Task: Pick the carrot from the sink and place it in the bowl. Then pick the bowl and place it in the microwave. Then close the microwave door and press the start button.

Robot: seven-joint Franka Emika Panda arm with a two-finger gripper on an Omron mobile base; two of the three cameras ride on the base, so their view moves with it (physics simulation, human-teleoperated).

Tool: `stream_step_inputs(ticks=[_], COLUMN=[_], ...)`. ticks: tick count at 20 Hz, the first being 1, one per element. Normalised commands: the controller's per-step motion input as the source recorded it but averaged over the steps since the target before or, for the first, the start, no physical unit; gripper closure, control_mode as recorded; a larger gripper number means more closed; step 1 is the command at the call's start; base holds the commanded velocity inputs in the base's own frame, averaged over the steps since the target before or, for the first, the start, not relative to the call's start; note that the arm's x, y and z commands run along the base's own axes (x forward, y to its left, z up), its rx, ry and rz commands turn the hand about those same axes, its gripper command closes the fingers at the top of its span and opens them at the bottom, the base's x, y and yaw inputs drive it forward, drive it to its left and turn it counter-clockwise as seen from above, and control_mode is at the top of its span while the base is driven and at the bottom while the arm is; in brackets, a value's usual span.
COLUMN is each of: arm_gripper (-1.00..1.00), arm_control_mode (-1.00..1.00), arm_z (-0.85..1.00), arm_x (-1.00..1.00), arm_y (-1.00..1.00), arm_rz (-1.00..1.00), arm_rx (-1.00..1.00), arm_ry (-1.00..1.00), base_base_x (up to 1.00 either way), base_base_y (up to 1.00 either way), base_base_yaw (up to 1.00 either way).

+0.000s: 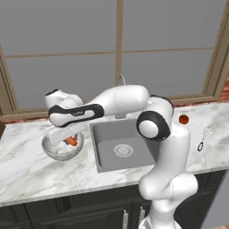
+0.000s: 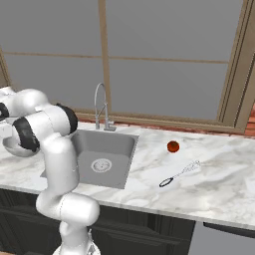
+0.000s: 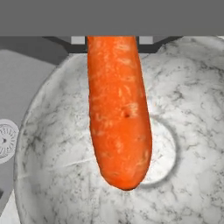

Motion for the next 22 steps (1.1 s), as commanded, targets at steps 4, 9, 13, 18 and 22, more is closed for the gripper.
stream_step_inputs(ticks=[4, 9, 13, 18, 22], arm_gripper=[1.0, 1.0, -1.0, -1.0, -1.0], arm_control_mode=[-1.0, -1.0, -1.0, -1.0, -1.0], arm_z=[-0.13, -0.55, -0.31, 0.34, 0.31], arm_x=[0.36, 0.0, 0.08, 0.18, -0.14], arm_y=[0.33, 0.03, 0.0, 0.0, -0.63], arm_rz=[0.0, 0.0, 0.0, 0.0, 0.0], arm_rx=[0.0, 0.0, 0.0, 0.0, 0.1], arm_ry=[0.06, 0.01, 0.01, 0.0, 0.0], base_base_x=[0.0, 0.0, 0.0, 0.0, 0.0], base_base_y=[0.0, 0.0, 0.0, 0.0, 0.0], base_base_yaw=[0.0, 0.0, 0.0, 0.0, 0.0])
